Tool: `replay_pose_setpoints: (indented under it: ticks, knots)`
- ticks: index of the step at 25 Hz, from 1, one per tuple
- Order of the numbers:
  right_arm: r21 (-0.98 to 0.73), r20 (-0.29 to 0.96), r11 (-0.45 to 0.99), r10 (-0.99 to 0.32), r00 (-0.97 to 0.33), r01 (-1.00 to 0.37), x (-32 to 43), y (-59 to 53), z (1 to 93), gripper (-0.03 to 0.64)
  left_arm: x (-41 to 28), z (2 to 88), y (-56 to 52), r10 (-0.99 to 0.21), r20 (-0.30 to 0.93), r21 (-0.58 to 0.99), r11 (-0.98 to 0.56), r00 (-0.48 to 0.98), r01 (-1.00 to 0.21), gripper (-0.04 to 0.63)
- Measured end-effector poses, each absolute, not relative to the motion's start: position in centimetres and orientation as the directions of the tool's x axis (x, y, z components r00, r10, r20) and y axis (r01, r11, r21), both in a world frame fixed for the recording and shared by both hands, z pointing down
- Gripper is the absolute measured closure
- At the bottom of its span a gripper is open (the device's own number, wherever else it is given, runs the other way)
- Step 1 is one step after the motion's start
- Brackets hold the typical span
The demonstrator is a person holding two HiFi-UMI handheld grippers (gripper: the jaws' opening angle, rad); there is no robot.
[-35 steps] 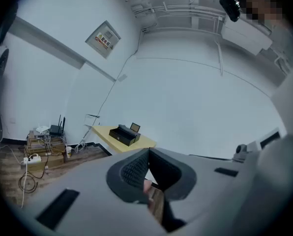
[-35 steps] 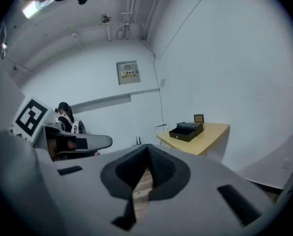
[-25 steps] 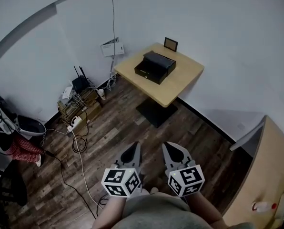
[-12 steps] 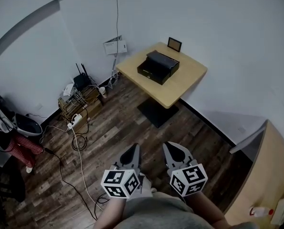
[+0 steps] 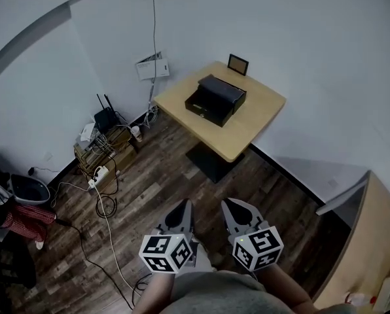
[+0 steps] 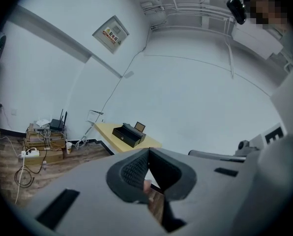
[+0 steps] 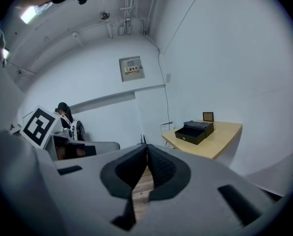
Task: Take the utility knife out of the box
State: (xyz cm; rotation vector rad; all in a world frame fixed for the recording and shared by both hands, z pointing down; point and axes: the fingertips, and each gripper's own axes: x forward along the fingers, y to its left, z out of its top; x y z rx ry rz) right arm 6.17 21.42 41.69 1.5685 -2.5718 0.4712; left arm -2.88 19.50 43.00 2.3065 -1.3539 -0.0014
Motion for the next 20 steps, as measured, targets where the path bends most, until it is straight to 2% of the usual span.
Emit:
replay_pose_setpoints:
  ticks: [20]
  knots:
    - [-0.203,0.234,0.379,-0.876,-0.421,-0.903,1.5,0.1,39.6,0.615,-7.1,42.6,-2.0,-0.771,0.246,0.409,-0.467,0.587,-0.784,0.592]
